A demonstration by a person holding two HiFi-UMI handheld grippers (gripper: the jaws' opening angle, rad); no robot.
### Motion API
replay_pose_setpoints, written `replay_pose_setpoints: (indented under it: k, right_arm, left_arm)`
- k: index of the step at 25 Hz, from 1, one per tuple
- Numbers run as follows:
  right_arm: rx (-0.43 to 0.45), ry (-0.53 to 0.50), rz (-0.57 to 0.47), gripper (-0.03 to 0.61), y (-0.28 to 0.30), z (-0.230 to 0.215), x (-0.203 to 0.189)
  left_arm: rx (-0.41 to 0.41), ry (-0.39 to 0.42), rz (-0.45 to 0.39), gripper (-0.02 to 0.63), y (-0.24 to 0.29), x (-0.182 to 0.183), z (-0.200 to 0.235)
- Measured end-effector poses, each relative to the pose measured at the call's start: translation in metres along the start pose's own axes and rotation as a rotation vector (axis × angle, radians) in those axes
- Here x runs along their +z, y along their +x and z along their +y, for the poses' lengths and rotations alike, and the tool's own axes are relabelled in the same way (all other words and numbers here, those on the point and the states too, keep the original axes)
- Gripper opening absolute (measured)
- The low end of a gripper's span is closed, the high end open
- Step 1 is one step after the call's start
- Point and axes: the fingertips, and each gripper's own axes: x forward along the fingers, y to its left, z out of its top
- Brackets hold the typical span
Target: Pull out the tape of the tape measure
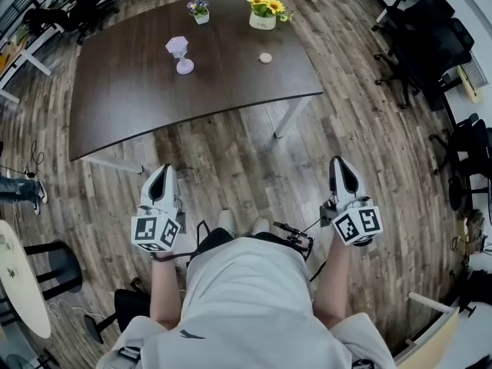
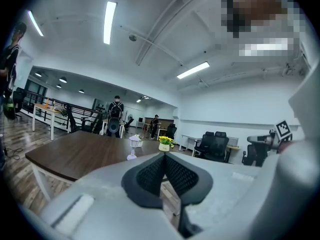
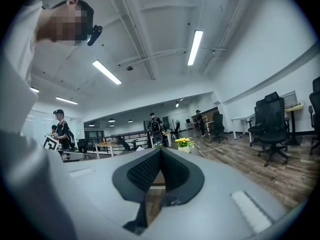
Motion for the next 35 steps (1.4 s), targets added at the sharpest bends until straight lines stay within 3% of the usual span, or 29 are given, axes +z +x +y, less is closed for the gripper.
replay_pose_setpoints:
  k: [21,27,35]
  right_arm:
    - [-0.049,0.042,-0.003,-0.002,0.080,0.016,-0.007]
    - [-0.047,0.071,-0.043,0.000,0.118,-0.021,0.014]
    - [-0.003,0.073,-0.004,0.000,0.196,-0.098,0.026]
  left_arm:
    - [-0.072,0.014,0.014,0.006,0.074,0.014,0.050]
    - [-0.048,0.000,0.024,0.006,0.118,0.011,0.056]
    - [0.028,-0.004,-0.011,0.006,0.195,0.028,0.053]
